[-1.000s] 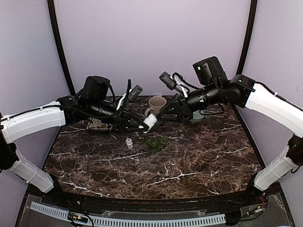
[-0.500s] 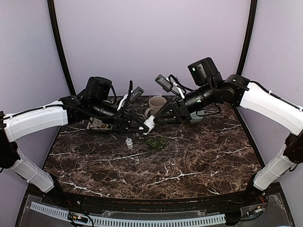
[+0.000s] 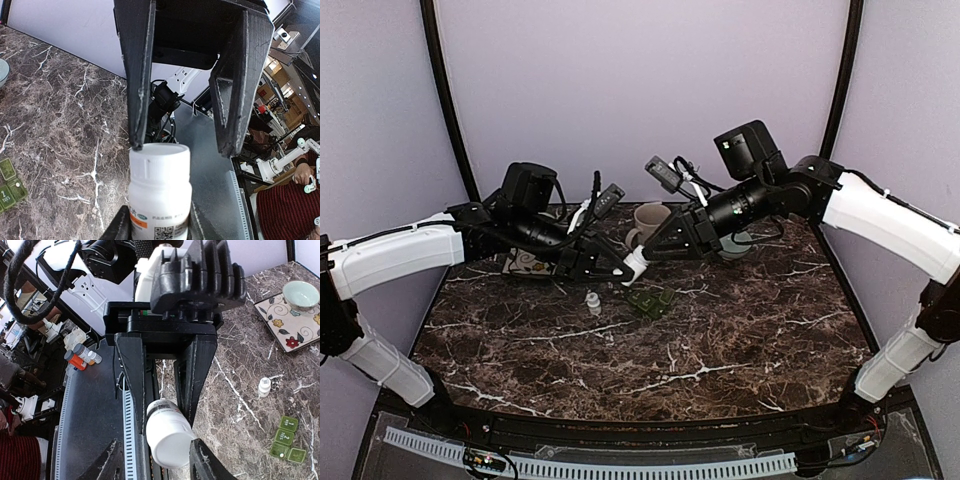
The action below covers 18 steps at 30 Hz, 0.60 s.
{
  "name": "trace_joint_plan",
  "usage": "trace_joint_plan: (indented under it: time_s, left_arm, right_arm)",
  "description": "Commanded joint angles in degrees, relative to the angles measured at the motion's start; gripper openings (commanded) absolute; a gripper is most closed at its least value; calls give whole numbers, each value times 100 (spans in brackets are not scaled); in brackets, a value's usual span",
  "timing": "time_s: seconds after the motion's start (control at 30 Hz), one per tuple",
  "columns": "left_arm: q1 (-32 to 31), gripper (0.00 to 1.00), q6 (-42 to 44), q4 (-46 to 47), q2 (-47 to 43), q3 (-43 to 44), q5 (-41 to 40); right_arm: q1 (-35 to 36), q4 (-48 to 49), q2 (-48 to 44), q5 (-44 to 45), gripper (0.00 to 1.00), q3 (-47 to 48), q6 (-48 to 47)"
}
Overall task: Sort the pills into containers
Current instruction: Screw the lid of the pill bottle onto the pill bottle.
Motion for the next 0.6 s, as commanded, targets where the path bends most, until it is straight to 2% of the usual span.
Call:
trace_joint_plan:
  time_s: [0.0, 0.57]
  left_arm:
    - [43, 9, 75, 108, -65, 174, 168]
    - [44, 9, 15, 170, -39, 143, 286]
  right_arm:
    - [-19, 51, 80, -55, 45, 112, 34]
    - [-27, 89, 132, 284, 51, 107, 30]
